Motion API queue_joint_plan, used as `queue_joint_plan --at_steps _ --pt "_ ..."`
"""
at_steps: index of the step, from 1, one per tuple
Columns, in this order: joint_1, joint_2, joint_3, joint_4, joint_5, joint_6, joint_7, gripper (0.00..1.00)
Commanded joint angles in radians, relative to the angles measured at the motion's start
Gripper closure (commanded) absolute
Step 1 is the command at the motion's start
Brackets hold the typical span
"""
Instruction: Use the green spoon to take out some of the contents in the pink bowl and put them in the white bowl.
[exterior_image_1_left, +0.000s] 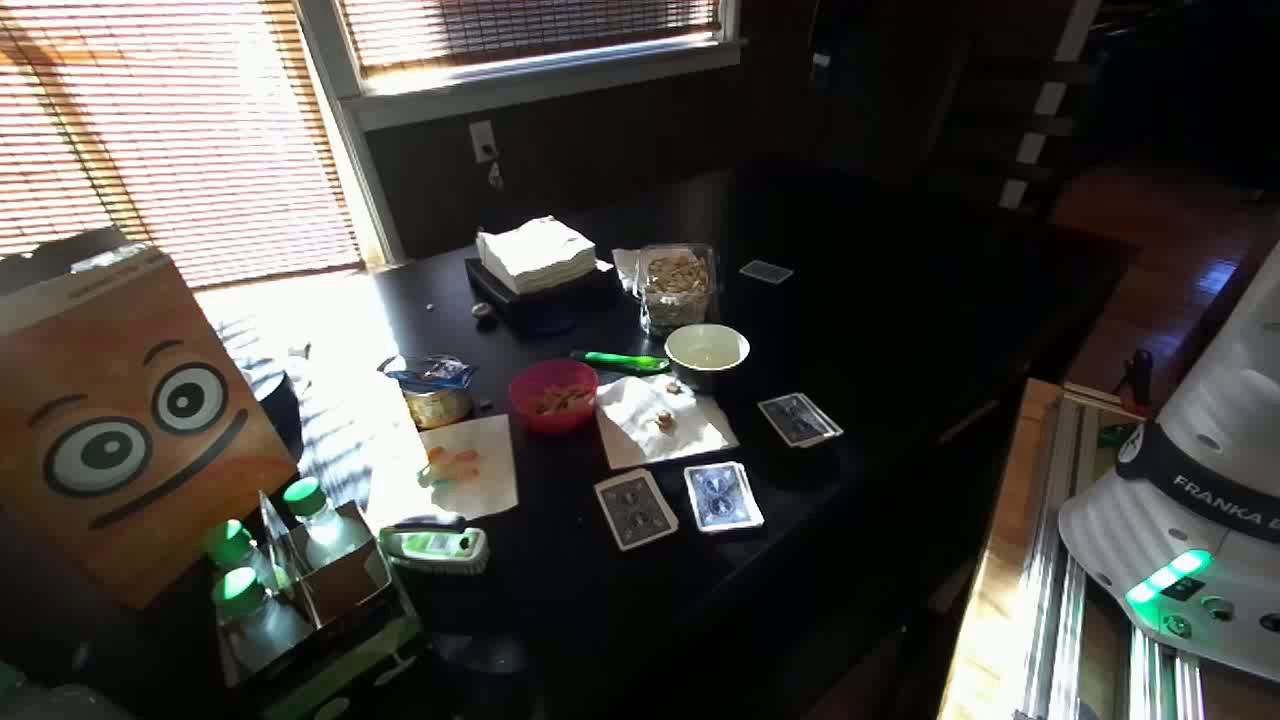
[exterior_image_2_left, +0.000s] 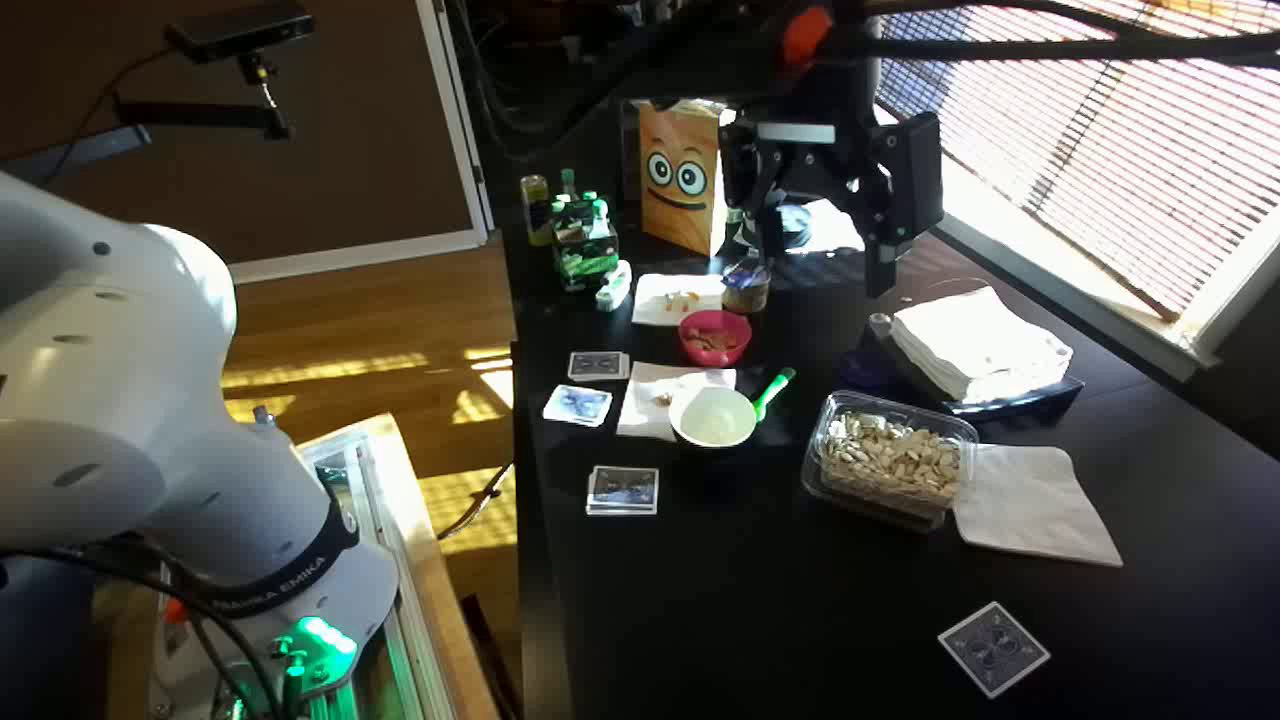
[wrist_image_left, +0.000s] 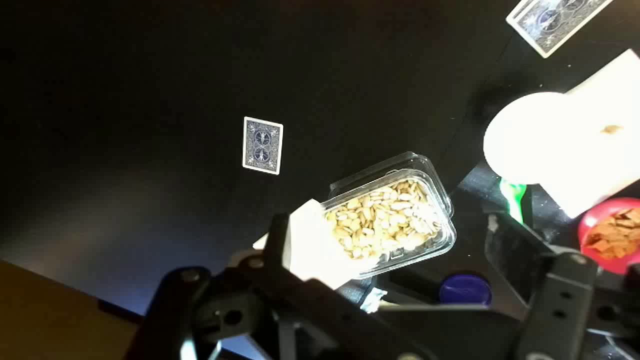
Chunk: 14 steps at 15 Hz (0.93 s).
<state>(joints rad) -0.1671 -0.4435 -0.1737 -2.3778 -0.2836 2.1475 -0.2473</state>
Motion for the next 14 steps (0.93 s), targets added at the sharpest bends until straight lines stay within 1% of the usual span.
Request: queue_joint_plan --at_steps 1,5,7,11,14 --pt "0.003 0.000 -0.002 0.002 0.000 -0.003 0.000 0.00" --pt "0.003 0.000 -0.002 0.002 0.000 -0.003 0.000 0.00" --pt "0.059 0.059 0.006 0.028 0.038 0.045 -0.061 0.00" --pt "0.184 0.197 0.069 0.087 0.083 0.161 -0.131 0.00" --pt "0.242 0.334 0.108 0.147 0.094 0.257 -0.210 0.00"
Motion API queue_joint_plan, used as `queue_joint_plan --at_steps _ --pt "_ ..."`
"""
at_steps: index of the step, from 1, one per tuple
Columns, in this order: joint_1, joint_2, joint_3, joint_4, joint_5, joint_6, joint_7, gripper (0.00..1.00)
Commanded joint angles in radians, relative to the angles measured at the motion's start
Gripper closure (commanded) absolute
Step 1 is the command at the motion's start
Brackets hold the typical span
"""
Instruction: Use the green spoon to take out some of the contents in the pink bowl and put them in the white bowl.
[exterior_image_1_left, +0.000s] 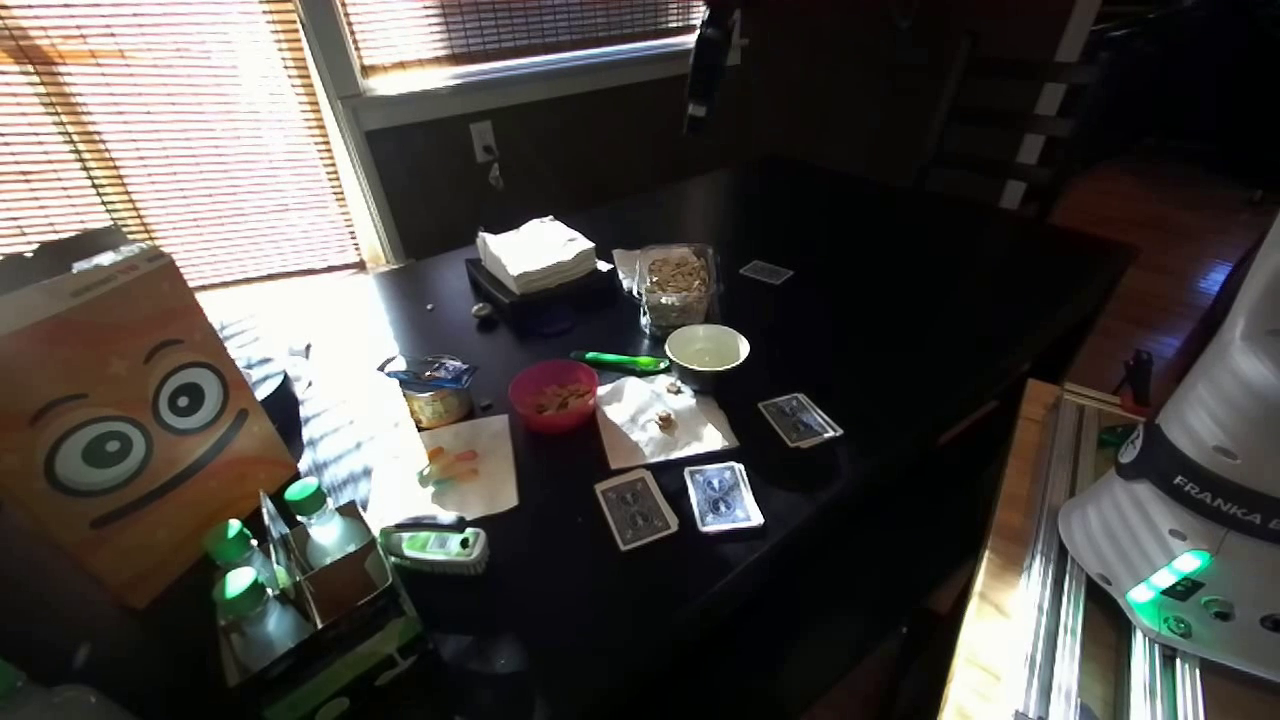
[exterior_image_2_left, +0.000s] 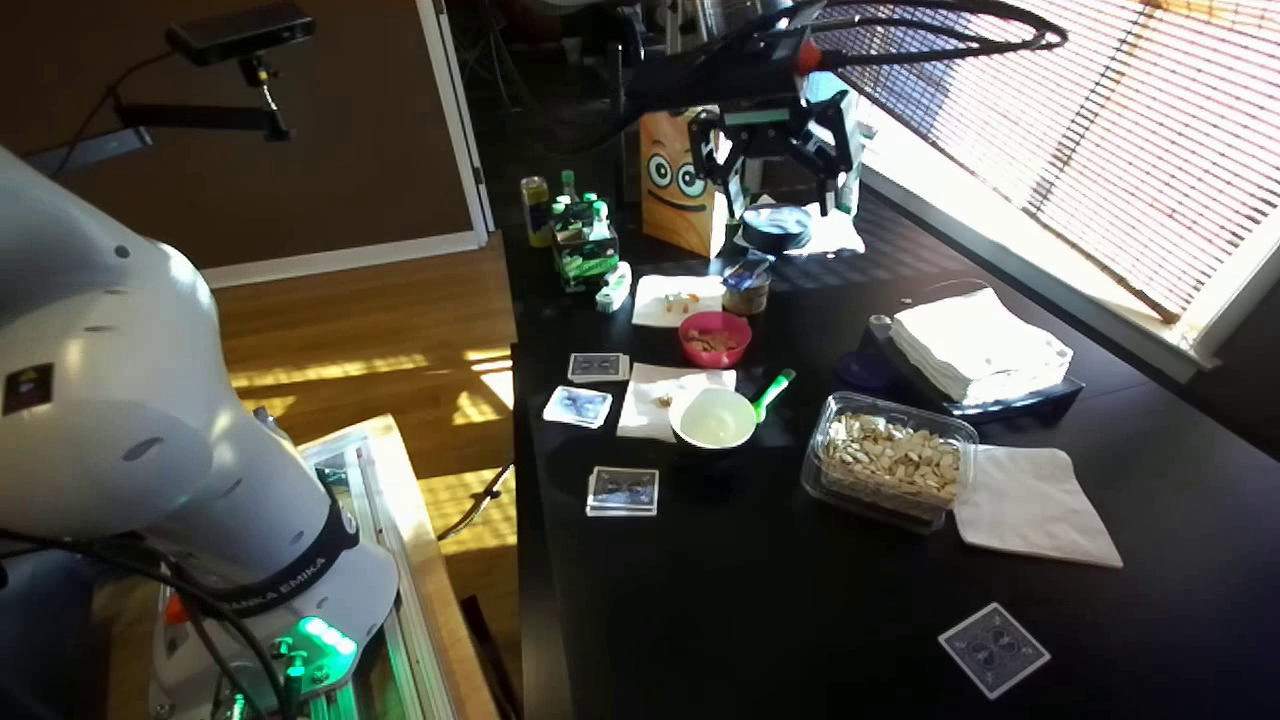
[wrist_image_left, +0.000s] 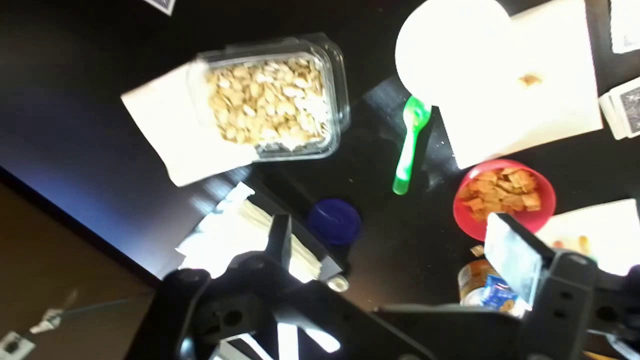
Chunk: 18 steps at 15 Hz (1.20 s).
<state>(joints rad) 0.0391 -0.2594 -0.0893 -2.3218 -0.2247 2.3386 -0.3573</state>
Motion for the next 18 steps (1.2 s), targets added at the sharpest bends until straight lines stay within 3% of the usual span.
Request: queue_joint_plan --at_steps 1,3,4,9,11,18 --pt "0.045 0.194 0.033 0.112 0.041 0.094 -0.141 0.00" --pt "0.052 0.290 0.045 0.168 0.076 0.134 -0.255 0.00" --pt "0.032 0.186 0.062 0.082 0.030 0.112 -0.141 0.00" --pt "0.026 0.293 0.072 0.157 0.046 0.136 -0.219 0.00" --pt "0.016 0.366 0.059 0.190 -0.017 0.097 -0.115 0.00" --pt "0.001 0.587 0.083 0.253 0.009 0.088 -0.023 0.00"
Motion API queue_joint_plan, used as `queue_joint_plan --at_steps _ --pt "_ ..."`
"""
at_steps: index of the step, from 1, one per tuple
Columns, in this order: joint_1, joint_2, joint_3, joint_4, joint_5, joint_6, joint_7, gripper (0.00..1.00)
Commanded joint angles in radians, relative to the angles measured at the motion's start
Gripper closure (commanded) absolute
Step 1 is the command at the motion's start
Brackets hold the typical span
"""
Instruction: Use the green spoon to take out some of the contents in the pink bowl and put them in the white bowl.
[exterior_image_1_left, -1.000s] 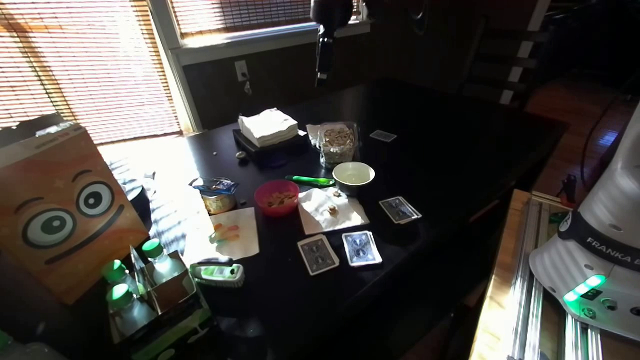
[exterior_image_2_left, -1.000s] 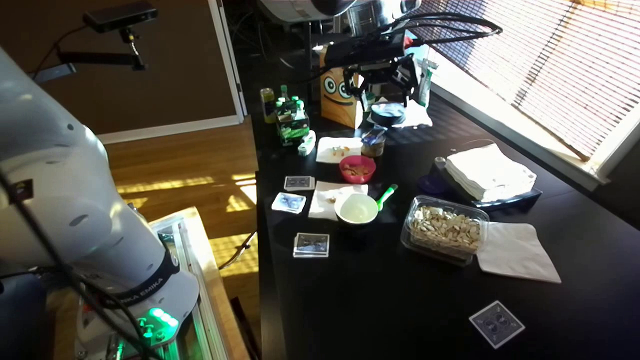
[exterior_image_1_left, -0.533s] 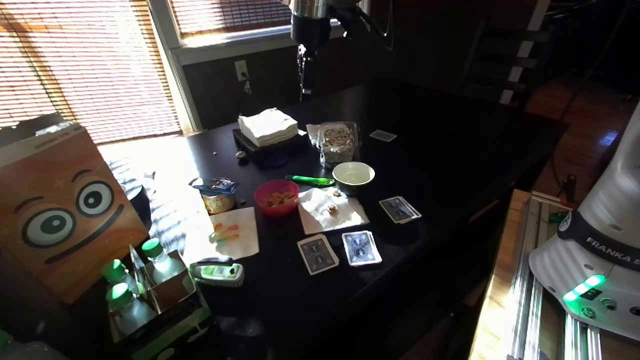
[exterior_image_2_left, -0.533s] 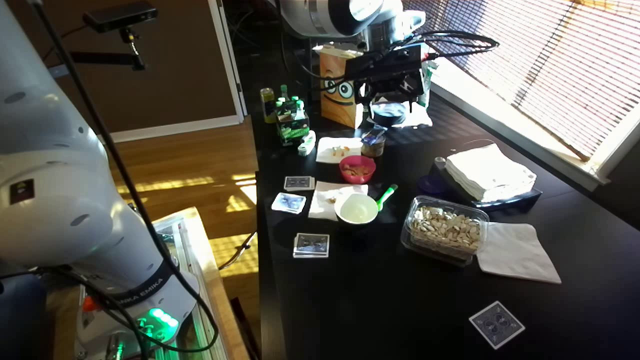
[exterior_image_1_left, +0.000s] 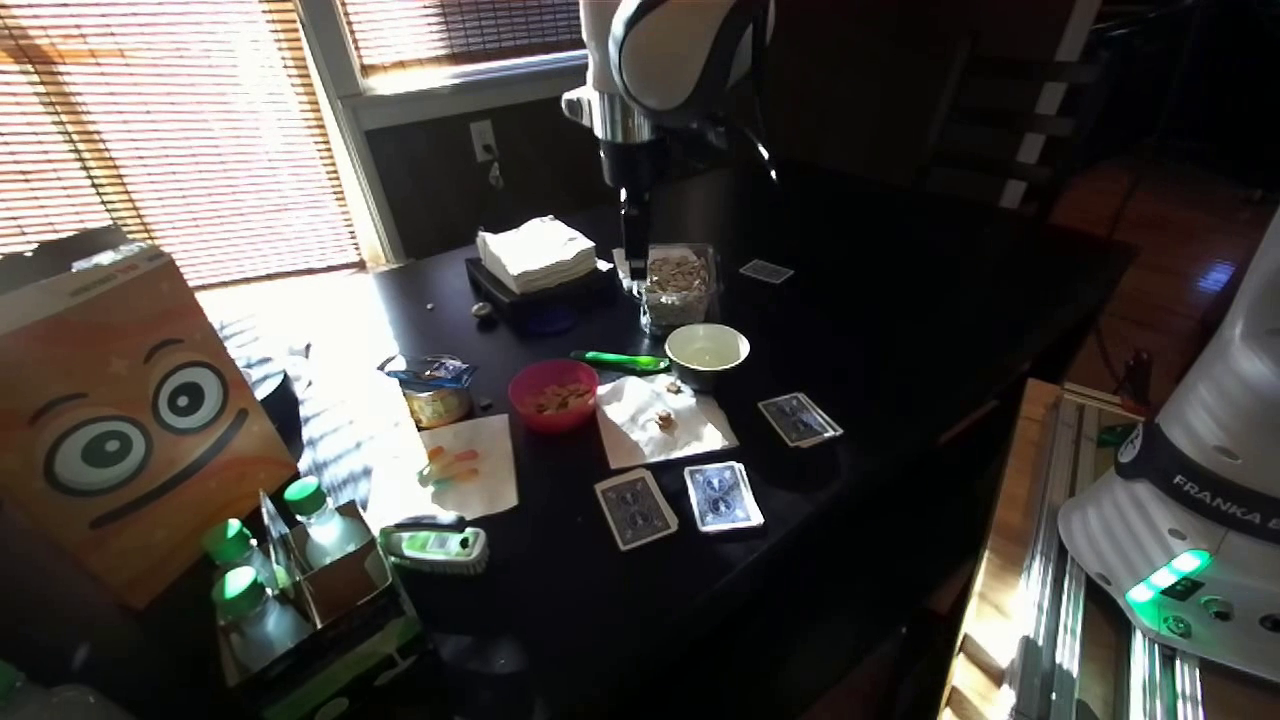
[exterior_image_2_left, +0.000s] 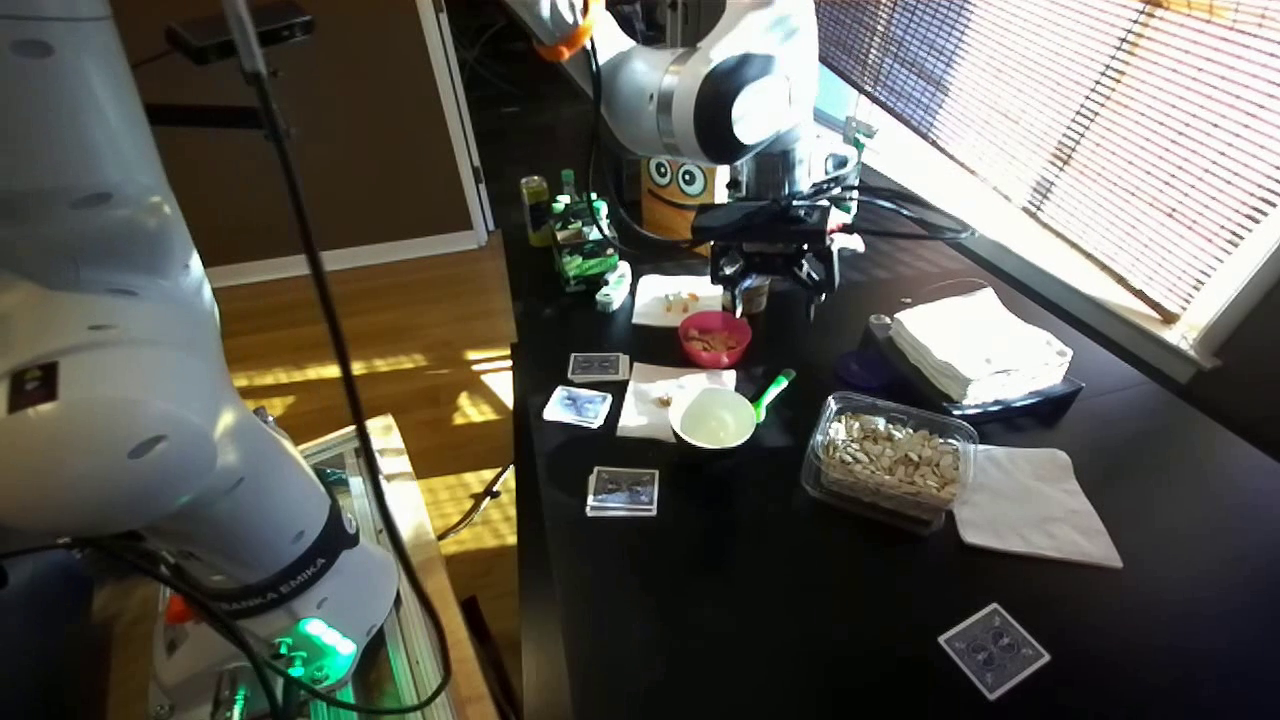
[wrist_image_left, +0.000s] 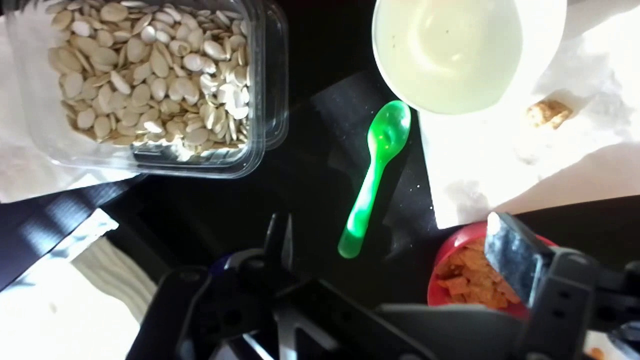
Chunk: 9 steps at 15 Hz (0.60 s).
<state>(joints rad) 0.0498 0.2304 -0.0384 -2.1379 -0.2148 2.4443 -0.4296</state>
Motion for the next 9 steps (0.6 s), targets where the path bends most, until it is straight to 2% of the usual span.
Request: queue_joint_plan --at_steps 1,3,9 --pt "-0.009 0.126 0.041 0.080 0.009 -0.014 0.058 0.00" --pt "-0.008 0.186 0.052 0.101 0.002 0.019 0.083 0.00" --pt "-0.043 0.325 0.092 0.168 0.028 0.108 0.046 0.00"
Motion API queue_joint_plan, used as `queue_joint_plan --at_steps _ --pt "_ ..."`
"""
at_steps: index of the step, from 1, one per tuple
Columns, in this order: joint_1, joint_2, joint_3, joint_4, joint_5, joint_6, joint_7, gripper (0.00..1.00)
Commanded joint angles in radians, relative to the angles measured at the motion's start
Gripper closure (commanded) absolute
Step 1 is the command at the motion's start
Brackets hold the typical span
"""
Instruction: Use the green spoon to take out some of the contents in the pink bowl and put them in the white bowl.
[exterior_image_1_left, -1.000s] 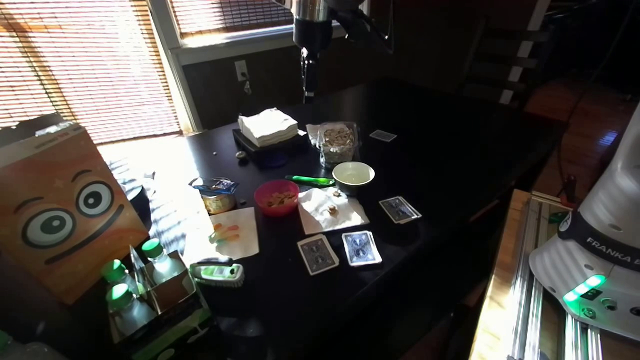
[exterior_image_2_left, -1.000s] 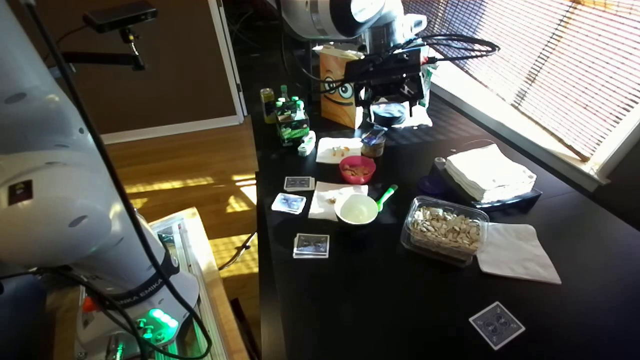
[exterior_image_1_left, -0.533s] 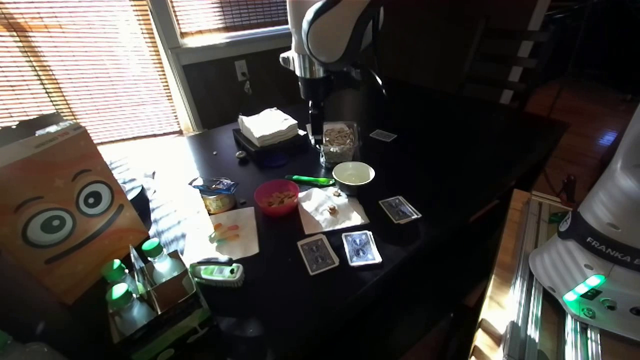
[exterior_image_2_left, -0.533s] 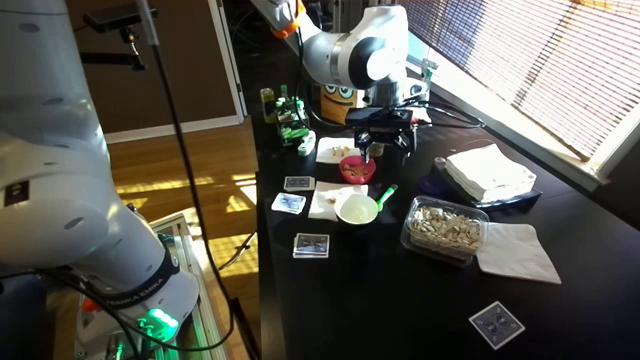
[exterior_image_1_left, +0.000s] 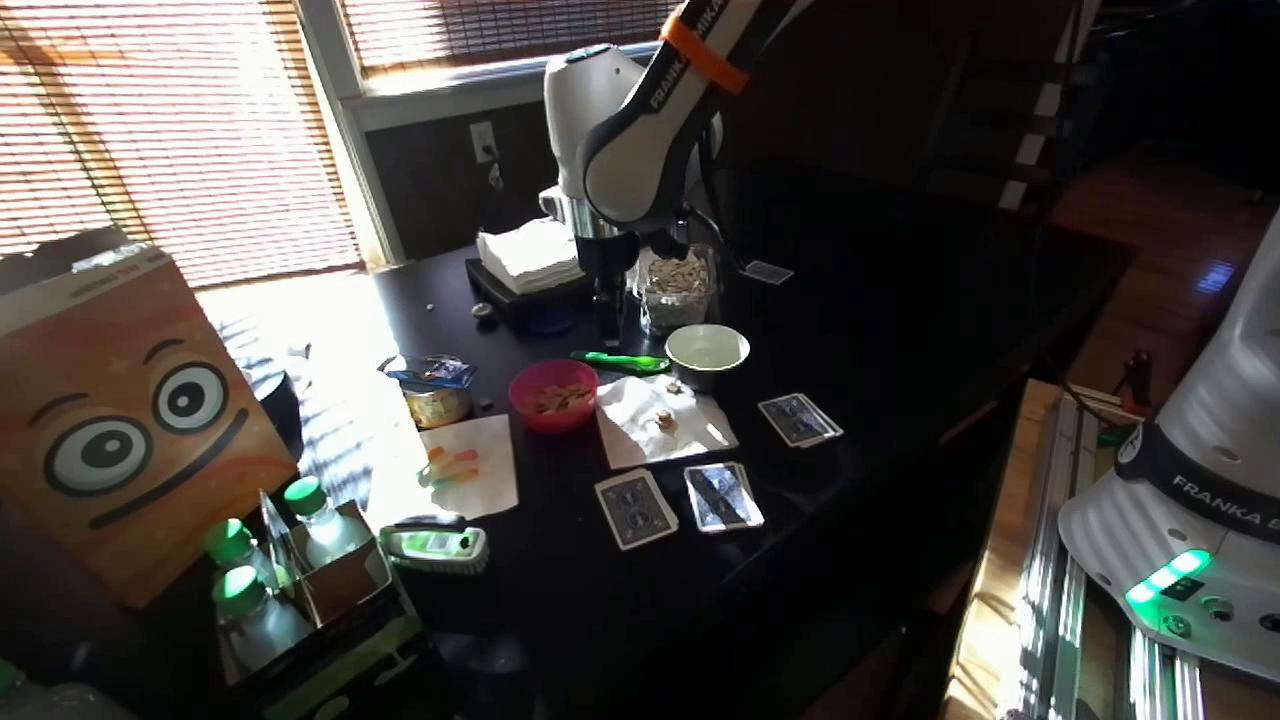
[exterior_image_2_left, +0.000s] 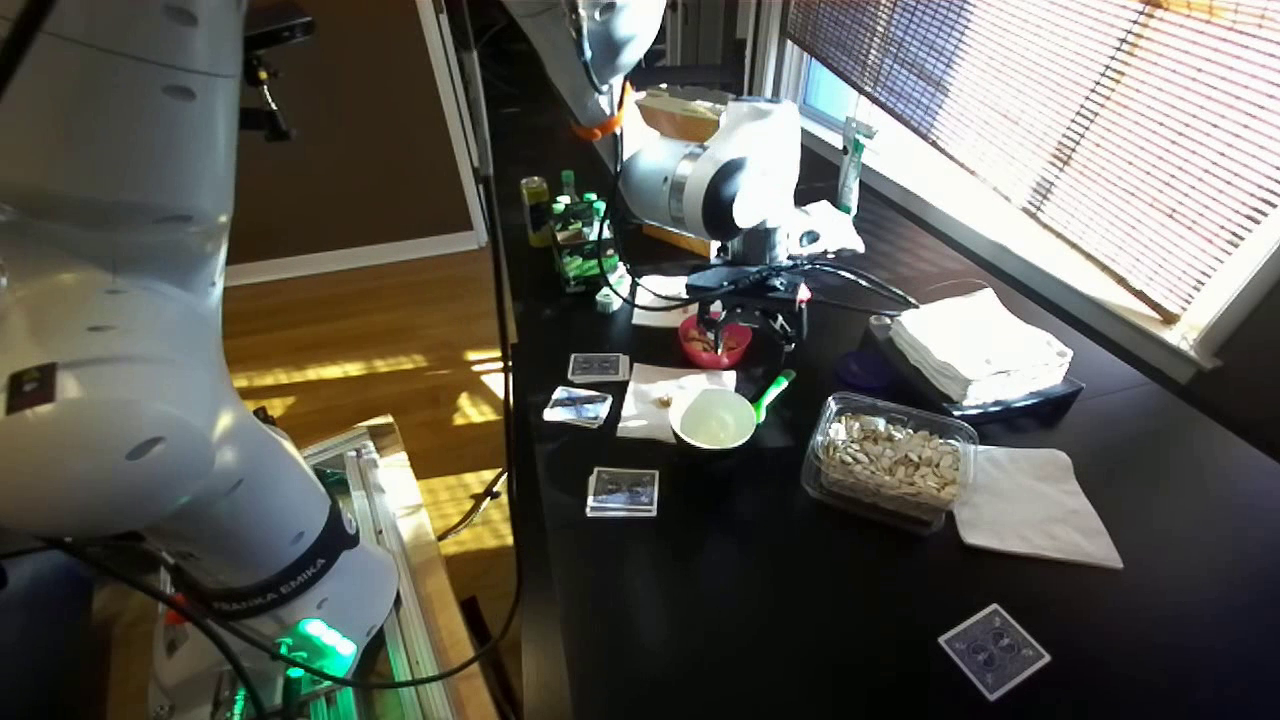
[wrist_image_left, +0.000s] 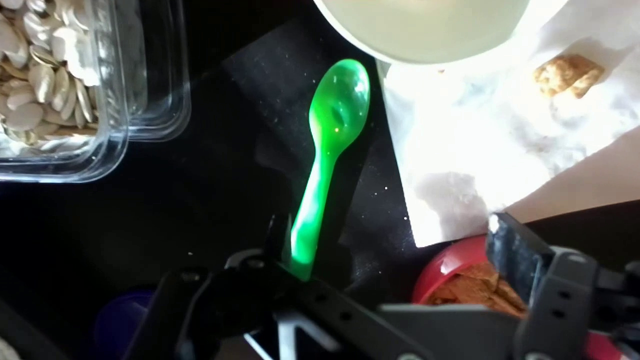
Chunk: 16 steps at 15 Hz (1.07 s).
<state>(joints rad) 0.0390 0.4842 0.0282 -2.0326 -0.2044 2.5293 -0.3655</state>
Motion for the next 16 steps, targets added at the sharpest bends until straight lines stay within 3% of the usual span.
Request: queue_joint_plan --at_steps 1,6,16 --pt "-0.016 0.021 0.014 0.013 -0.009 0.009 0.006 0.00" --pt "-0.019 0.034 0.015 0.020 -0.010 0.012 0.005 0.00" --pt "-0.106 0.124 0.055 0.060 0.065 0.073 -0.024 0.00"
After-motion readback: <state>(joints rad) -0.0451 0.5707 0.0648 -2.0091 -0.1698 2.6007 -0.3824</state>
